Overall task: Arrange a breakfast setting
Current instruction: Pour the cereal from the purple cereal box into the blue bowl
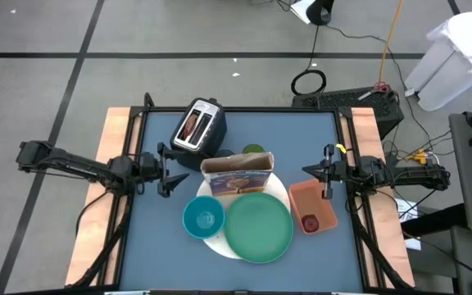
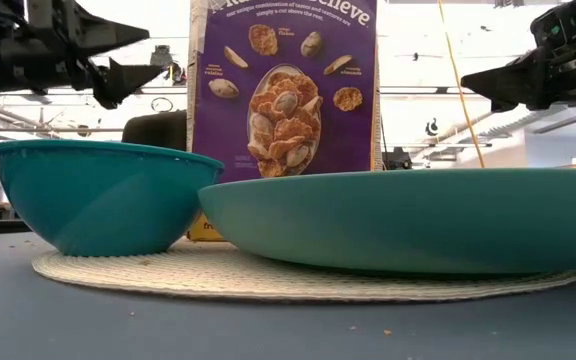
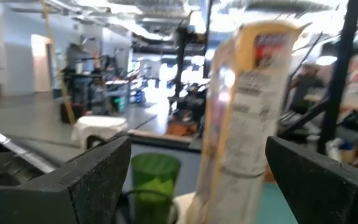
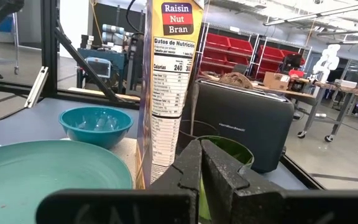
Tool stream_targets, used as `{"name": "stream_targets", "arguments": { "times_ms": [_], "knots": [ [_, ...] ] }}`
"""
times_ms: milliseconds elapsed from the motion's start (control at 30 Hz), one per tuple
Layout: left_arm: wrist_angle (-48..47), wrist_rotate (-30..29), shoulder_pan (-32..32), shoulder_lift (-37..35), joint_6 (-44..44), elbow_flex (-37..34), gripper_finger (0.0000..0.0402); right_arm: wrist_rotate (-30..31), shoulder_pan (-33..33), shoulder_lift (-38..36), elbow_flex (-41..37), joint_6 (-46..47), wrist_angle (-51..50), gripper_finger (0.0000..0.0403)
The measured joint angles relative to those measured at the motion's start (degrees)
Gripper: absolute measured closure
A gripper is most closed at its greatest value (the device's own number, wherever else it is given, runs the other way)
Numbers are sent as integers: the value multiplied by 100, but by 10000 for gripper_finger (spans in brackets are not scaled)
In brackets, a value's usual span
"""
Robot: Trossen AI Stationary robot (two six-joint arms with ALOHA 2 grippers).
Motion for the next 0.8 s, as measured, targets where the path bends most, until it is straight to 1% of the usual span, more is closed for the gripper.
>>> {"name": "stream_targets", "arguments": {
  "times_ms": [133, 300, 600, 800],
  "knots": [
    [0, -246, 0, 253, 202, 0, 23, 2, -2, 0, 0, 0, 0, 394],
    [-9, -250, -11, 601, 63, 146, 23, 0, -2, 0, 0, 0, 0, 394],
    [-58, -245, -138, 1782, 327, 914, 23, 0, -2, 0, 0, -2, -2, 394],
    [-51, -245, -138, 2292, 490, 1300, 23, 0, 1, 0, 0, -1, -2, 394]
  ]
}}
